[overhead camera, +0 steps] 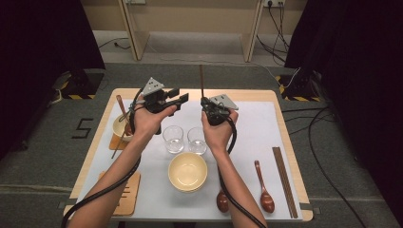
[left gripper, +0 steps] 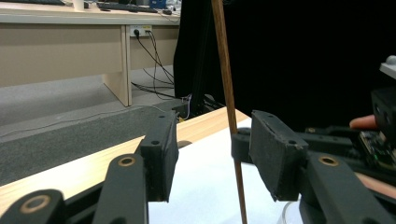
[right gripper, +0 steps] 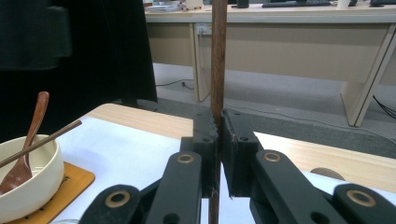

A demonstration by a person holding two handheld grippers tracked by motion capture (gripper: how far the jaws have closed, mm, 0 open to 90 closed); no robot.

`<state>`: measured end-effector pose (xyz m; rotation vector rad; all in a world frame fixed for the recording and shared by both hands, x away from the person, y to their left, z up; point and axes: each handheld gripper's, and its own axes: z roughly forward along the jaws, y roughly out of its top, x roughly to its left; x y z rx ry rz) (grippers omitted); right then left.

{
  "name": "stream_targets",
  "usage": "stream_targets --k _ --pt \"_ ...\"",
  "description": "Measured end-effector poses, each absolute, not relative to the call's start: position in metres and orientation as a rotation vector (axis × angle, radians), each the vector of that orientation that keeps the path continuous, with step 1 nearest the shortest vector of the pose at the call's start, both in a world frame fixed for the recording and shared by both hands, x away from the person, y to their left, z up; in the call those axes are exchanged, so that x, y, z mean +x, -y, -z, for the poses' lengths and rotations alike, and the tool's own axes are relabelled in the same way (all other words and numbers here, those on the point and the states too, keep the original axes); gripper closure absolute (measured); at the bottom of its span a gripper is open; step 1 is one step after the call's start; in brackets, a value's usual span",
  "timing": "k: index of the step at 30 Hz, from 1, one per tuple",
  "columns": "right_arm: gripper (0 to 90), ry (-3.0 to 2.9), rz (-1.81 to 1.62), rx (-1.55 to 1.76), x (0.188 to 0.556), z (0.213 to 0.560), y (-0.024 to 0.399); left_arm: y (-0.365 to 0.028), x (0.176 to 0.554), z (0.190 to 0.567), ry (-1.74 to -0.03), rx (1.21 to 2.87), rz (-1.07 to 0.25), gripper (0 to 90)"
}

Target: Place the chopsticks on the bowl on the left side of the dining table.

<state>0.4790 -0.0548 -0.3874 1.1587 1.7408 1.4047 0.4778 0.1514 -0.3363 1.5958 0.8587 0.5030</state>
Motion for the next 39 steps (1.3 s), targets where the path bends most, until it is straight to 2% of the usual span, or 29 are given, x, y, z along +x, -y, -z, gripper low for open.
stream_targets --k 17,23,32,35,39 --pt "84.9 -1.735 -1.387 1.151 0.476 0.389 0.054 -0.114 0.517 0.336 -0.86 1.627 -0.41 52.0" --pt "84.9 -1.731 -1.38 1.144 0.476 0.387 0.057 -0.104 0.527 0.337 -0.857 1.621 -0.379 55.2" --pt "84.9 -1.737 -1.374 1.134 0.476 0.389 0.055 -0.101 0.53 0.334 -0.835 1.62 -0.352 73.5" --pt "84.9 -1.737 -1.372 1.13 0.475 0.389 0.055 -0.105 0.529 0.335 -0.828 1.6 -0.326 82.6" --pt "83.5 -1.752 -1.355 1.109 0.475 0.387 0.054 -0.109 0.525 0.335 -0.82 1.589 -0.329 83.7"
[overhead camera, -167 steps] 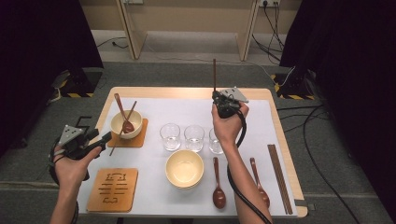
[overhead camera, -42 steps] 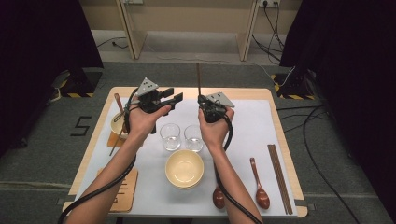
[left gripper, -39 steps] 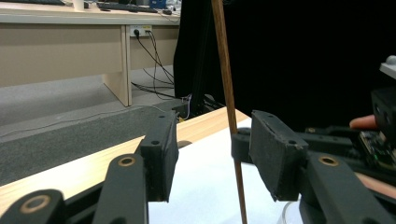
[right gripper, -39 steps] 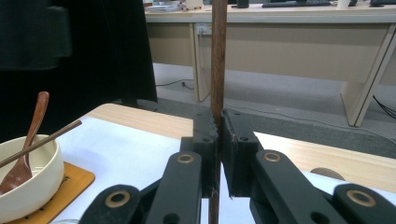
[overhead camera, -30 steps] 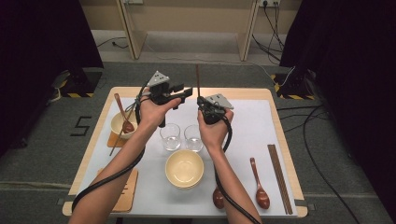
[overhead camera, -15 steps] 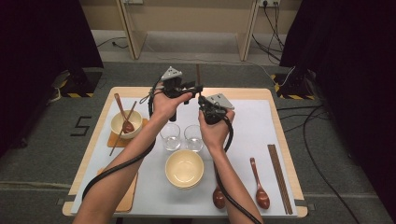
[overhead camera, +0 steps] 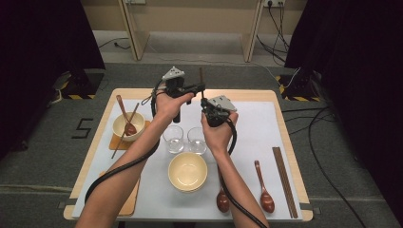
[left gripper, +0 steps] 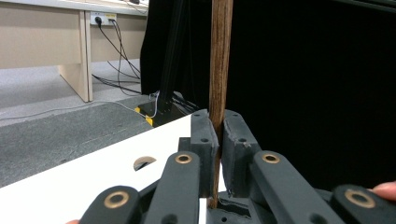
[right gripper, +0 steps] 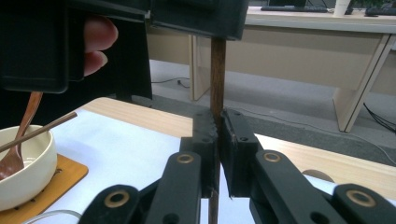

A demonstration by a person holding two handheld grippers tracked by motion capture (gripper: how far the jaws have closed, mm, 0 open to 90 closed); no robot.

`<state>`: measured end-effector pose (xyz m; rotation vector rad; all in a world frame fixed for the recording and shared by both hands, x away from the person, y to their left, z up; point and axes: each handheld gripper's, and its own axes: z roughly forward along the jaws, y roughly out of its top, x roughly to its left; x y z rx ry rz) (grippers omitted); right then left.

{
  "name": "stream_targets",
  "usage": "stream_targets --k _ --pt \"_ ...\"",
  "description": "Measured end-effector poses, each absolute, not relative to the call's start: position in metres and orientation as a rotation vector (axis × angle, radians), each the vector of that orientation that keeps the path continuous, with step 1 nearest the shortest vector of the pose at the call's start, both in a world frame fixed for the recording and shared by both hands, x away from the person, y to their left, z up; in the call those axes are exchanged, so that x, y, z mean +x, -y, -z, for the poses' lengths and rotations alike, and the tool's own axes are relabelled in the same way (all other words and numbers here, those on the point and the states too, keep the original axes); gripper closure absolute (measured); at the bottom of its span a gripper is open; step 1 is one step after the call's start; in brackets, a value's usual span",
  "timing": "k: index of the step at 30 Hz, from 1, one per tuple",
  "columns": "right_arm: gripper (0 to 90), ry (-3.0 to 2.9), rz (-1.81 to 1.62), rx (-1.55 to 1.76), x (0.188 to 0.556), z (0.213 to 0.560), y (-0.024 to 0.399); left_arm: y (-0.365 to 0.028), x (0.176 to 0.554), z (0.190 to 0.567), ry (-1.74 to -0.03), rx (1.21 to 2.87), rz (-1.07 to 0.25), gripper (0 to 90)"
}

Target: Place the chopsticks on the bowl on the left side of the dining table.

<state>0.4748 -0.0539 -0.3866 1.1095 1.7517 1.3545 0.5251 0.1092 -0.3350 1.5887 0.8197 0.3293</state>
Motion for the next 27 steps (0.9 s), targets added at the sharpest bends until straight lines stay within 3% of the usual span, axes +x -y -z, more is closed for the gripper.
stream_targets --k 7,14,27 --pt "65.5 -1.781 -1.308 1.105 0.47 0.38 0.059 -0.118 0.523 0.332 -0.831 1.566 -0.385 83.8" --pt "57.3 -1.818 -1.287 1.133 0.464 0.38 0.071 -0.129 0.518 0.325 -0.832 1.547 -0.436 83.7" --pt "62.8 -1.822 -1.247 1.149 0.452 0.393 0.101 -0.155 0.508 0.319 -0.852 1.528 -0.506 83.6"
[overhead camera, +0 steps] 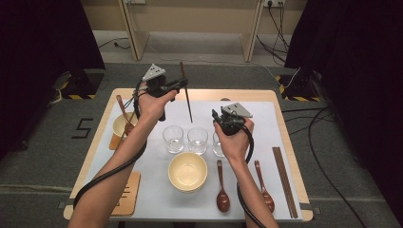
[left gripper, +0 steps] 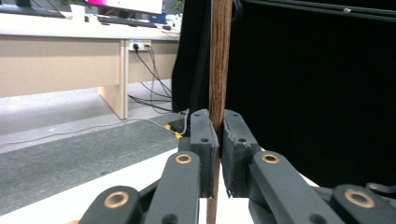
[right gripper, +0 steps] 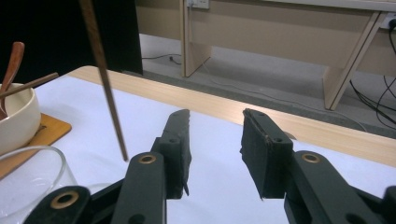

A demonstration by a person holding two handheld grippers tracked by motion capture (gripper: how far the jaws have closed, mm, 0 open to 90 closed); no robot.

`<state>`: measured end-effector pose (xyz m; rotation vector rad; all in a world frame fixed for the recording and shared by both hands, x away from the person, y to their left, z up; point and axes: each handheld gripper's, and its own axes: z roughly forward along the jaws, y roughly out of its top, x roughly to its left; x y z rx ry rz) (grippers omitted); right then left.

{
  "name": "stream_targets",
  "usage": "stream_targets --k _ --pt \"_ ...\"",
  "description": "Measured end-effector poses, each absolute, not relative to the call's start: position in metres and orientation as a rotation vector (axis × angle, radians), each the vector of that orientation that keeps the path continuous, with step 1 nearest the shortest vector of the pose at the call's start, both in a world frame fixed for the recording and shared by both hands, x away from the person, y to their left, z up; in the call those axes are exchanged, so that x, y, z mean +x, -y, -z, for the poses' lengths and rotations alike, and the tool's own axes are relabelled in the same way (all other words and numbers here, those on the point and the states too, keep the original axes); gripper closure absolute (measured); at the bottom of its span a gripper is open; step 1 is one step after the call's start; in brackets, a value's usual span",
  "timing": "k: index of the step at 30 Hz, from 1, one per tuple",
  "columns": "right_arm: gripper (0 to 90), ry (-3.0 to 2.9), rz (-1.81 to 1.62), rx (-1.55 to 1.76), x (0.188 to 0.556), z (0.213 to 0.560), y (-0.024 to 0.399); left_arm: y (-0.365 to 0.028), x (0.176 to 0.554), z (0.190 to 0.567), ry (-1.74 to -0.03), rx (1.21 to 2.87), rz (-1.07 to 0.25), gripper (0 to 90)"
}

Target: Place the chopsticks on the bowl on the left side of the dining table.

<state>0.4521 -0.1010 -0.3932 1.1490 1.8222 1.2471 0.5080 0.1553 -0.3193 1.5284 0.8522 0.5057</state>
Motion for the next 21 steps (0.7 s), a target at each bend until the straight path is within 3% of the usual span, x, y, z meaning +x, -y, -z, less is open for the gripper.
stream_targets --k 21 --pt "58.7 -1.793 -1.179 1.209 0.424 0.413 0.152 -0.196 0.483 0.315 -0.89 1.508 -0.627 83.7"
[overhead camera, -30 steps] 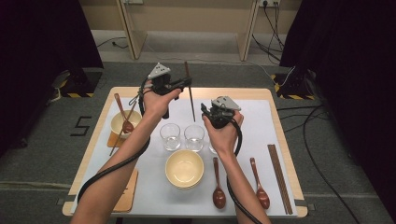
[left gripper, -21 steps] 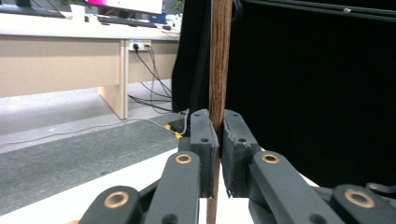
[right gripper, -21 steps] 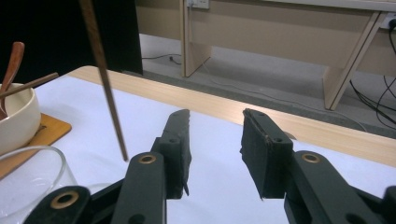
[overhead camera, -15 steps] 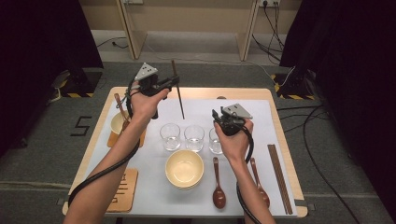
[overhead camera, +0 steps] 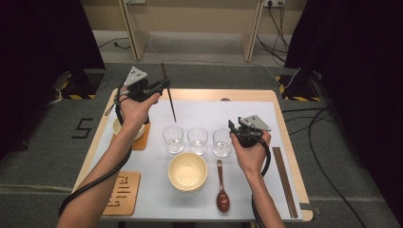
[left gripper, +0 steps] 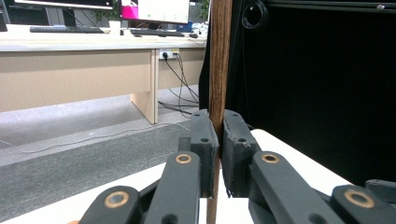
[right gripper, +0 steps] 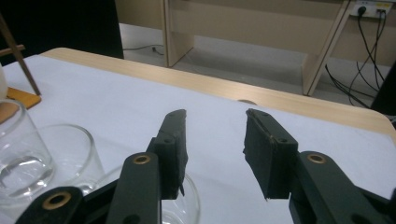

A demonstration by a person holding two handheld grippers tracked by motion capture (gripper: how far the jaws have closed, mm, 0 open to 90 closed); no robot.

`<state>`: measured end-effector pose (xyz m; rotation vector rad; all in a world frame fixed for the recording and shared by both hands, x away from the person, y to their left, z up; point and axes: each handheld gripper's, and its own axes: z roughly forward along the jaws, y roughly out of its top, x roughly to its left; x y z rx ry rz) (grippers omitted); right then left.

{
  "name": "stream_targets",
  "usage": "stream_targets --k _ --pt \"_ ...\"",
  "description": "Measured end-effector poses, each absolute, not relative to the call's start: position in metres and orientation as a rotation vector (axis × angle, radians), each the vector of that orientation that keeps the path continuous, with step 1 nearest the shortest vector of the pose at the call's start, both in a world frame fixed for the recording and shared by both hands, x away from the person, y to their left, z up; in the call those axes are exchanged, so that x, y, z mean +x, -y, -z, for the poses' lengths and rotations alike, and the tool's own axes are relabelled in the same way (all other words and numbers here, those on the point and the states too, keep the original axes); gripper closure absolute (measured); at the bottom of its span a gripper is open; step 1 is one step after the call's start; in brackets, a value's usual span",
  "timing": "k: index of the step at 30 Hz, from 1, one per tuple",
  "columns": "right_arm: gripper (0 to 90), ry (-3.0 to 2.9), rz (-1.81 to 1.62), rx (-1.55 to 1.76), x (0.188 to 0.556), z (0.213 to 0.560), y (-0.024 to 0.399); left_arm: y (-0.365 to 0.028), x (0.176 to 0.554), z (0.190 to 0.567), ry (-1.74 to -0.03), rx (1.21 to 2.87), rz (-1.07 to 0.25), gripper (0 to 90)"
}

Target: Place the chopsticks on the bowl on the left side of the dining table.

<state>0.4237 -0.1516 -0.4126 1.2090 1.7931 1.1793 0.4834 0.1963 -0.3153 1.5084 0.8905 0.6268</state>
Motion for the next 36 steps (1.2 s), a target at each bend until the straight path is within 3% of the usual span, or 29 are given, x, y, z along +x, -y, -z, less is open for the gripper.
stream_targets --k 11,36 --pt "56.1 -1.769 -1.175 1.28 0.409 0.427 0.176 -0.213 0.47 0.314 -0.916 1.508 -0.659 83.8" --pt "53.1 -1.739 -1.188 1.312 0.394 0.446 0.188 -0.264 0.42 0.326 -0.979 1.512 -0.699 83.7"
